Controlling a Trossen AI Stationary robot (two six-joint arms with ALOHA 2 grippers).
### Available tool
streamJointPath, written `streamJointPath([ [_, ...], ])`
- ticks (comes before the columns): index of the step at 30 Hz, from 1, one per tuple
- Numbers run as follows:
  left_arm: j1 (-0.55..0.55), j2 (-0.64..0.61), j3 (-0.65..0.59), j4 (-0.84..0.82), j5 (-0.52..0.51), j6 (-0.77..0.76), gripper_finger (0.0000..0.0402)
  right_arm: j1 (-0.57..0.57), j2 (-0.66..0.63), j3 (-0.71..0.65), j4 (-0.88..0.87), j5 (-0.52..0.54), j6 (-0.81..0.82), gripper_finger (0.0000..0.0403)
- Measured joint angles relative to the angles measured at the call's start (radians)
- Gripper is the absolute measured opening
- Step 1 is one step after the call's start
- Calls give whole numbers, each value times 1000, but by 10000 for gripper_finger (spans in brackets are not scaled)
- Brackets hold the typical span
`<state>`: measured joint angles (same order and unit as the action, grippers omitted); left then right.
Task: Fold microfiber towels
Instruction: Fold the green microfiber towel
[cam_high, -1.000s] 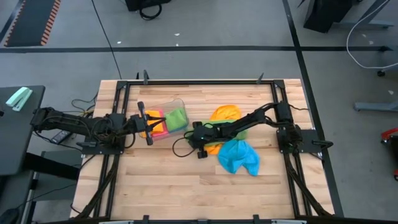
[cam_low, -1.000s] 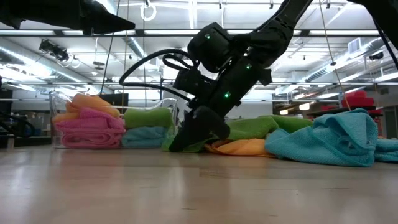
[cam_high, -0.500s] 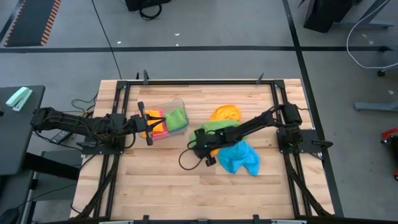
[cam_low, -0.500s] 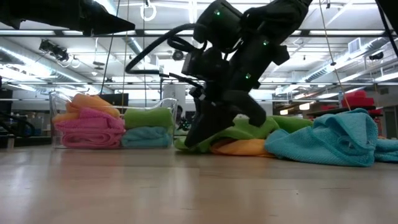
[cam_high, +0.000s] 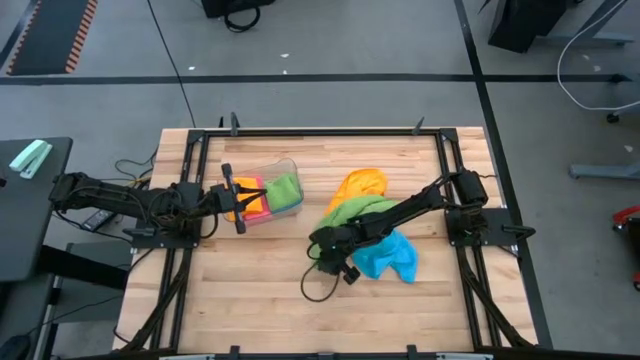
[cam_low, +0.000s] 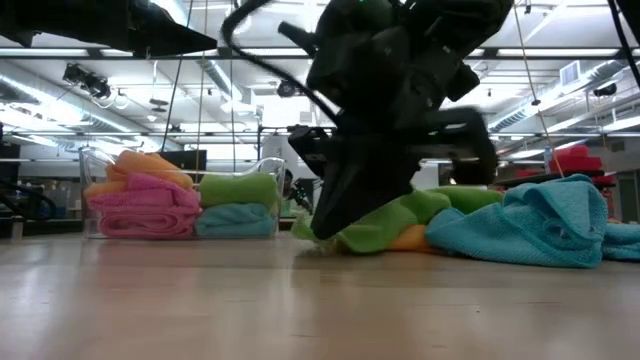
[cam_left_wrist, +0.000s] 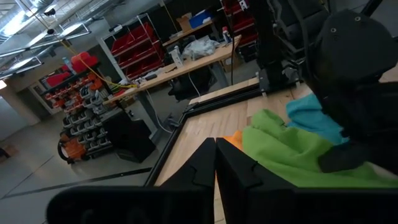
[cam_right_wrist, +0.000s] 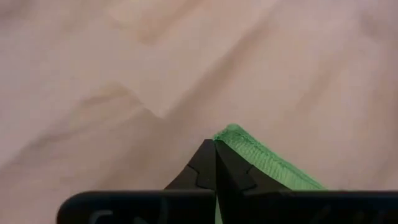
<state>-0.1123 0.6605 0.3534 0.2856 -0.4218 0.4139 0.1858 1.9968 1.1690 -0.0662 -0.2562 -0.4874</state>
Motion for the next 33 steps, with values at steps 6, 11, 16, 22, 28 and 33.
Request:
streamJointPath([
  [6, 0, 0, 0, 0, 0, -3, 28, 18, -17, 1, 7, -55, -25, 1],
  [11, 0, 0, 0, -7, 0, -41, 18, 34, -95, 2, 2, 21, 10, 1],
  [16, -2, 0, 0, -62, 24, -121, 13, 62, -189, 2, -27, 224, 32, 1],
  [22, -3, 0, 0, -83, 86, -115, 29, 73, -284, 2, -76, 516, 53, 1],
  [28, -2, 1, 0, -77, 86, -110, 40, 72, -359, 2, -106, 684, 59, 1],
  [33, -2, 1, 0, -43, 84, -62, 36, 72, -440, 2, -106, 704, 17, 1],
])
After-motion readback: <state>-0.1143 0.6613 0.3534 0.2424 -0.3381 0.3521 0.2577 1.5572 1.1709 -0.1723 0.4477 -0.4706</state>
